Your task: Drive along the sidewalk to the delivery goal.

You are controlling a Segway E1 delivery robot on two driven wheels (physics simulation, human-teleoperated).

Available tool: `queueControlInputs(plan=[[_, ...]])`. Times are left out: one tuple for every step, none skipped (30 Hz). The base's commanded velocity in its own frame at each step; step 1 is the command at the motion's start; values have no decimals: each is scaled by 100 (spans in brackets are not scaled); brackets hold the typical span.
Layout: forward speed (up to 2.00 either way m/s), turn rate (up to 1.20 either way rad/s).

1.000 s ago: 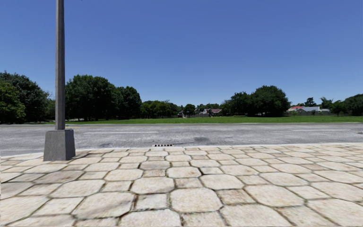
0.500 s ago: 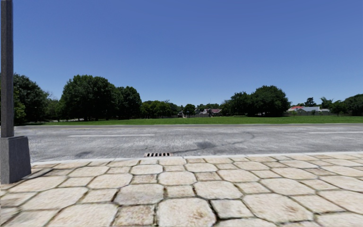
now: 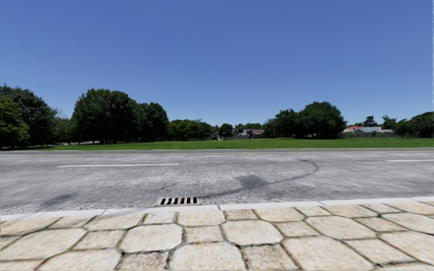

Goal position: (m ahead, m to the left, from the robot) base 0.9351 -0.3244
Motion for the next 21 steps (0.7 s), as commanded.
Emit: queueControlInputs(plan=[[97, -45], [96, -46], [96, -52], [96, -60], [96, -63], [96, -63], [96, -63], [95, -63], [95, -63], [94, -63], [94, -63], [92, -63], [92, -63], [92, -63], [92, -63], [91, -62], [90, -53], [79, -7], [0, 0], [0, 0], [0, 0]])
